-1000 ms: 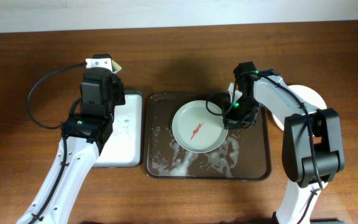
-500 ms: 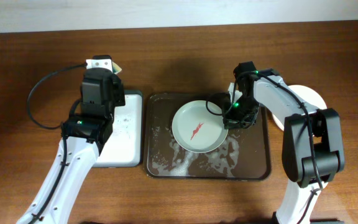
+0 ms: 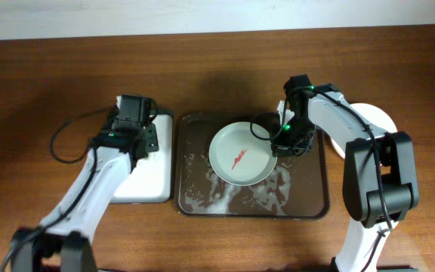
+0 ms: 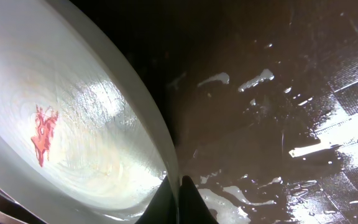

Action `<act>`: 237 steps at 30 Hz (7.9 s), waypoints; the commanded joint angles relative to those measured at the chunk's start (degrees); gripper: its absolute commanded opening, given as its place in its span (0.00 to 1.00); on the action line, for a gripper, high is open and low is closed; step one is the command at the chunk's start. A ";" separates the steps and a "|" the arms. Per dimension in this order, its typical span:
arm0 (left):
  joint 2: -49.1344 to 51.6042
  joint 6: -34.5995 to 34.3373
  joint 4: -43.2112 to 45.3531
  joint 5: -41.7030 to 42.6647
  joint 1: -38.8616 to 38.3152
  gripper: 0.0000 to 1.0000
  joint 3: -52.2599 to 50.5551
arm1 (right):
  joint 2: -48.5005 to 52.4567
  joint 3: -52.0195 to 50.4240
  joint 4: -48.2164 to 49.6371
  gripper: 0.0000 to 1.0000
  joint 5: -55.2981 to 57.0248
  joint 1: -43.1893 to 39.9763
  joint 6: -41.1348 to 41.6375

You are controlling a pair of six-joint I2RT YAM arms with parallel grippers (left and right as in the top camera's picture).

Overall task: Clean dirty plates on tray and stack at the side
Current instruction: 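Lift the sponge with the left gripper and carry it onto the plate, then scrub the plate's red smear with the sponge in the left gripper, then return the sponge with the left gripper to the white sink tray, then lift the cleaned plate with the right gripper and tilt it up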

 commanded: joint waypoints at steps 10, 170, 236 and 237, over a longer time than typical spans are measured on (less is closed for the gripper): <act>-1.62 -3.32 5.35 31.65 -3.41 0.00 4.20 | 0.09 -0.52 -0.22 0.04 -1.86 0.50 0.44; 15.23 0.42 -4.92 14.01 4.90 1.00 3.08 | -5.35 1.64 1.33 0.39 5.66 -7.50 -6.21; 15.23 0.42 -4.28 14.01 4.90 1.00 3.08 | -27.61 2.82 -1.95 0.04 61.66 17.75 6.93; 15.23 0.44 -4.28 14.01 4.90 1.00 3.08 | -27.63 2.82 -1.75 0.04 60.89 17.75 6.91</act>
